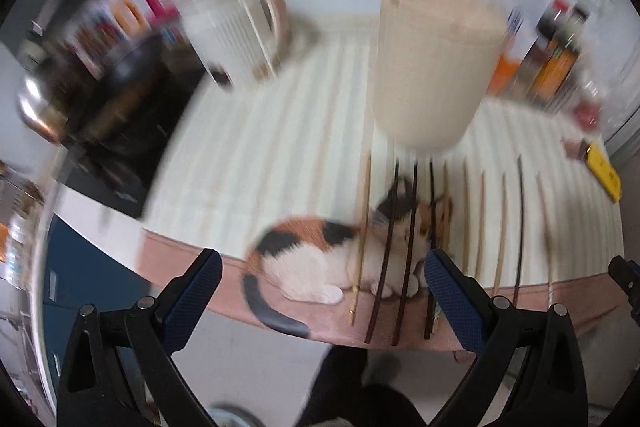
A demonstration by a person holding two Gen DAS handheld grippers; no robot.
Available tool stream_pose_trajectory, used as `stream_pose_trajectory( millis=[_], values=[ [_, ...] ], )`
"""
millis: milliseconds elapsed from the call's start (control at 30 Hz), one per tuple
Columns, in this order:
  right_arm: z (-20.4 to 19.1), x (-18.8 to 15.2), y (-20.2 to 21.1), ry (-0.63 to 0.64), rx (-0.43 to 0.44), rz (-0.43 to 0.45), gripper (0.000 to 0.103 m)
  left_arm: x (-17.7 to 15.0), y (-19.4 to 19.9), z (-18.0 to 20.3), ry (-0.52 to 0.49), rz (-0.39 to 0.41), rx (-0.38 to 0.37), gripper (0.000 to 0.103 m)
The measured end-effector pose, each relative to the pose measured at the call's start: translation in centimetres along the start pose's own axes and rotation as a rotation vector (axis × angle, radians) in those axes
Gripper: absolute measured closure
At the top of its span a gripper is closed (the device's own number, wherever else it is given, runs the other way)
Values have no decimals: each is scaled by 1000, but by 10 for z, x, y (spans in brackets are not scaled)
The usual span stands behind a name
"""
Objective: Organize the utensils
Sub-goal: 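Grasp a dark chopstick with the right tool while the left tool grasps a light wooden chopstick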
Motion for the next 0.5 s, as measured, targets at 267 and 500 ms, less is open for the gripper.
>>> stream_pose_trajectory(
  millis=[267, 500],
  values=[
    [-1, 21, -103, -61, -49, -154, 58, 14, -123, 12, -34, -234, -125, 42],
    [-1, 41, -162, -100, -89, -261, 58, 25, -164, 25, -120, -288, -104, 68]
  ],
)
Point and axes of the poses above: each gripper's, at about its wrist camera, not at the fingertips, and y roughly against the way its jaws point, z to its right, x to its top, the point moved 1 cm from there along -y, roughly the way its jaws point, and after that the axes turned 3 degrees about -y, right-handed, at the moved point
